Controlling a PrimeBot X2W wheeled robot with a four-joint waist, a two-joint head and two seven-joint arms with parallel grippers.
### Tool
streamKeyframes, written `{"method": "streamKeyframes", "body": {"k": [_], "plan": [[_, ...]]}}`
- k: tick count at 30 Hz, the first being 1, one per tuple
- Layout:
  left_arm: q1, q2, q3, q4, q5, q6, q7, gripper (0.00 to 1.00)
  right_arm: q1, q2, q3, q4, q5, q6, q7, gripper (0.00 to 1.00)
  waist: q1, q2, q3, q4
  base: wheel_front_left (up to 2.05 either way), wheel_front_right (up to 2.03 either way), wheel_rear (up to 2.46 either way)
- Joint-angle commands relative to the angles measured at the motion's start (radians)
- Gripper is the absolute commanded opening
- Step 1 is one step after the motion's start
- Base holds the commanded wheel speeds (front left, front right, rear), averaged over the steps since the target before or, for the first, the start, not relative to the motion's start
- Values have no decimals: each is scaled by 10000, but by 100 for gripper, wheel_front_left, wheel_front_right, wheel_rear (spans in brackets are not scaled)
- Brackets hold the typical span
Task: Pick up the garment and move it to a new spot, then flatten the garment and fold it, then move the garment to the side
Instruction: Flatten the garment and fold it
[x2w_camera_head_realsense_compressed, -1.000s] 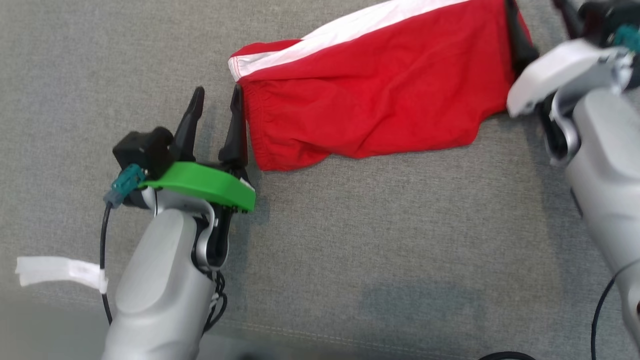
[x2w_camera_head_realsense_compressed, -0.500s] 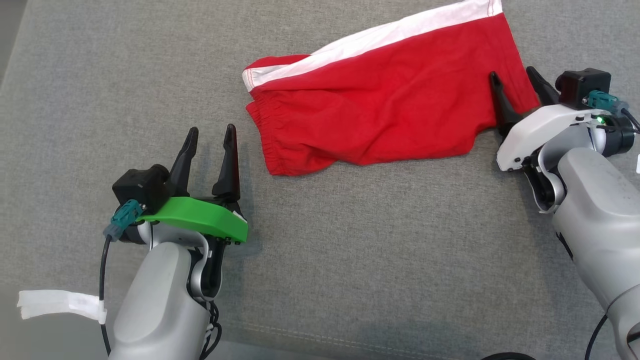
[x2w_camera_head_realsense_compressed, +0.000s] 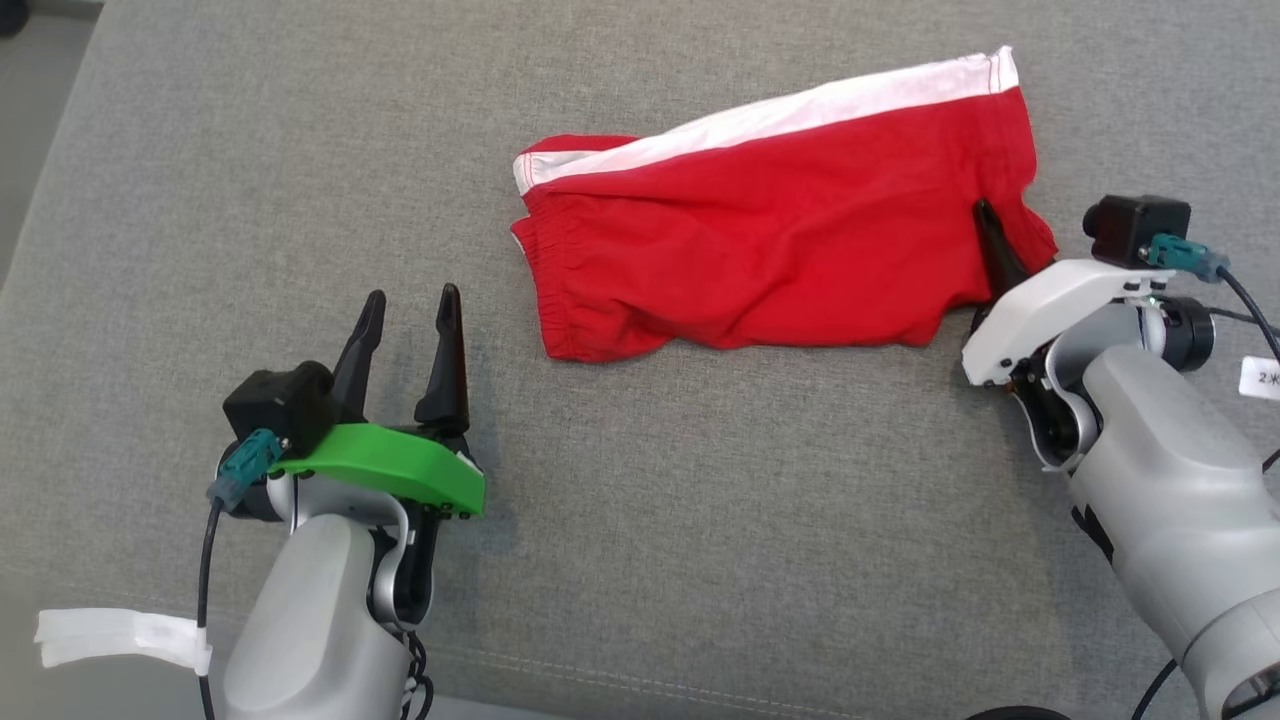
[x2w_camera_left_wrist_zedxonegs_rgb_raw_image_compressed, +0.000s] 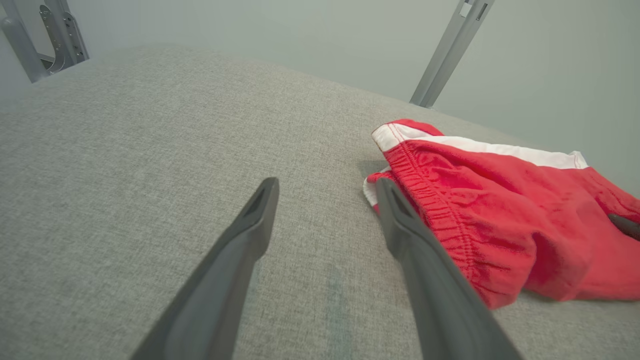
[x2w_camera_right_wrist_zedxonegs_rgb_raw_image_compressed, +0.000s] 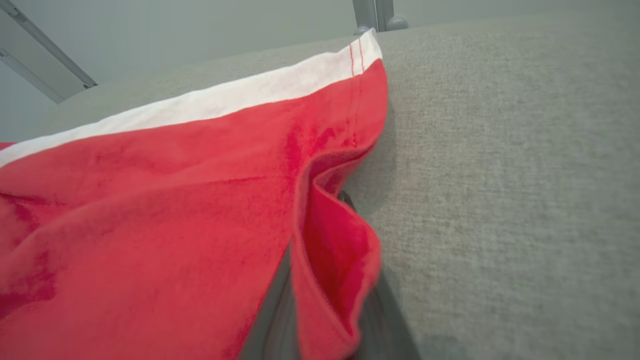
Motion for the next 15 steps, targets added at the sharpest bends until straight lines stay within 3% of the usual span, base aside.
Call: {"method": "streamKeyframes", "body": {"k": [1, 6, 15], "plan": [[179, 39, 55, 28, 123, -39, 8, 100, 409, -24, -95, 105, 183, -21, -57, 0, 0, 0, -284, -220, 0, 0, 0], [612, 42, 201, 200, 257, -61, 8, 100, 1160, 57, -633, -515, 497, -21, -170, 0, 0, 0, -923, -664, 0, 0, 0], [1375, 40, 710, 294, 551, -213, 8, 100, 3160, 255, -1936, -1709, 21, -20, -178, 0, 0, 0, -1706, -1436, 0, 0, 0]]}}
